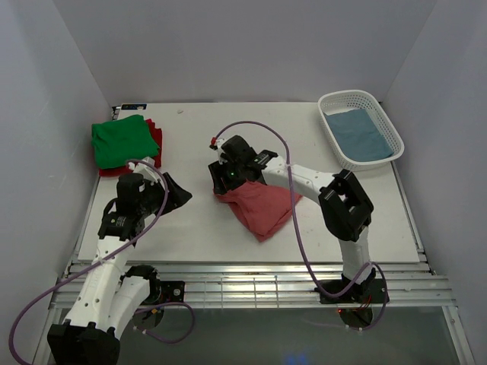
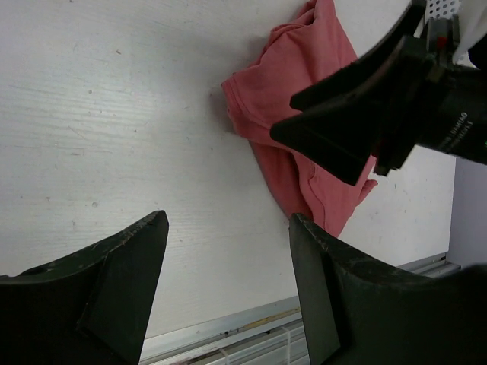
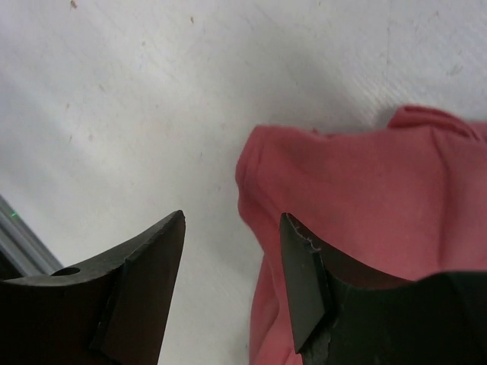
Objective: Fold and stack the t-shirts
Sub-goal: Flatten out the tshirt
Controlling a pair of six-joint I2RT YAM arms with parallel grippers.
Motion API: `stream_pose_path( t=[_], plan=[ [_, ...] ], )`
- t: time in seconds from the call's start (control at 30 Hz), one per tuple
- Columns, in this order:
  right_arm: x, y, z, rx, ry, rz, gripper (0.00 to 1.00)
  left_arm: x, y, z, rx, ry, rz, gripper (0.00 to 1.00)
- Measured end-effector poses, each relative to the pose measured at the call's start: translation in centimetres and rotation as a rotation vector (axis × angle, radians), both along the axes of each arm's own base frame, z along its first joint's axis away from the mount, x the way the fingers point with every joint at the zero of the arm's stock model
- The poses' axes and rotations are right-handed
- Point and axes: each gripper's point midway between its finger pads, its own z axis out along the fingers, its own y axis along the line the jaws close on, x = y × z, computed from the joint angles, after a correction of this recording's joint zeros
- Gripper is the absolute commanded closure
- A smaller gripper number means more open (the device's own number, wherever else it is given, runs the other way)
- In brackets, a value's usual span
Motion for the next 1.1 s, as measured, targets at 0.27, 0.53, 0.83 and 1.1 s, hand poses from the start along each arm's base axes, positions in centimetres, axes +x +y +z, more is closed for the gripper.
stream_pose_path(
  t=[0.27,0.53,0.83,1.1],
  plan=[
    [1.6,3.1,-3.2,-0.050,-0.021,0.026,0.41,-0.7,0.2,-0.2,0.003,0.013,0.010,0.25],
    [0.8,2.9,-6.2,-0.112,0.004,0.045,0.47,-0.7,0.5,-0.3,0.013,0.017,0.023,0.24],
    [0.8,2.4,-7.7,-0.174,-0.019,0.045,0.92,-0.6,0.6,-0.4,0.019,0.017,0.032,0.24],
    [1.1,2.1,-7.6,-0.196,-0.038,0.025,0.92,-0.7,0.9,-0.4,0.028,0.016,0.044,0.24]
  ],
)
